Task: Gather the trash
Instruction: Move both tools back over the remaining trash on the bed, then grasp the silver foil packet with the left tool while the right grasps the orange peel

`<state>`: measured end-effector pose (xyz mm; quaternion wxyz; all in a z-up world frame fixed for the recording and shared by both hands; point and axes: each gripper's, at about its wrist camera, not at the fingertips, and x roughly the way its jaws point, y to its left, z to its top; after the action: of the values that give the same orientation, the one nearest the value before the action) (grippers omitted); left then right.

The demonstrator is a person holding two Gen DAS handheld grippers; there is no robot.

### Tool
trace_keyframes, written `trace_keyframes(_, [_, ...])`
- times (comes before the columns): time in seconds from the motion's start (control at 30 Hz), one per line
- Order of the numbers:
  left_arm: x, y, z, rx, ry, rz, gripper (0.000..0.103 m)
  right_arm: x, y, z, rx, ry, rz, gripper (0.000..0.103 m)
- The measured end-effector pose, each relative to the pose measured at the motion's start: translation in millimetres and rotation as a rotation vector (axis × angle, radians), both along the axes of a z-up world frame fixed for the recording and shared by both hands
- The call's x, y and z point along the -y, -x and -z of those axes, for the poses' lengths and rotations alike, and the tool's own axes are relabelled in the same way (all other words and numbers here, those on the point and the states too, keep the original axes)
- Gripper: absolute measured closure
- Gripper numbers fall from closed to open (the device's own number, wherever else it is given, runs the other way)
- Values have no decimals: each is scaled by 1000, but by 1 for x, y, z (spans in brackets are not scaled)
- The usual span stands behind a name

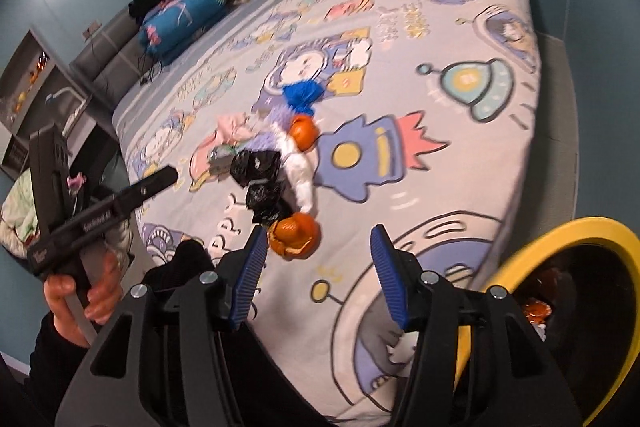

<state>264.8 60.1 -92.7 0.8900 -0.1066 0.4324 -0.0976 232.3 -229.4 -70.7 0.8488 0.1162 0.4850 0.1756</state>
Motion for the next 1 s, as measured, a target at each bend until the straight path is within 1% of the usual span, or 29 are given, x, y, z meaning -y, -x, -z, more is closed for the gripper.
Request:
trace_keyframes(0.13, [-20,-12,18,-18,-25,-32,23,-27,-14,20,-45,17,-42,52])
trace_keyframes(0.37, [-50,-32,52,-74,-18,-79,23,-63,-36,54,-108,73,-95,52])
trace_keyframes(0.53, [-67,-46,67,-88,-28,-100,23,-80,-47,75,-140,128,-114,51])
trace_keyframes(0.67, [-79,-61,74,-90,-31,-100,23,-86,-51,84,-150,160,-126,51])
trace_keyframes(0.77, [-82,-71,76,-85,-36,-89,23,-91,-53,89,-153,178,-135,47])
trace_keyframes(0.87, [-82,-84,81,-96,-38,-71,23,-95,-53,94,-164,191,-149,46])
trace_keyframes(1.0, [-83,-93,88,-112,-30,-58,24,-99,-51,93,-147,223,-165,45])
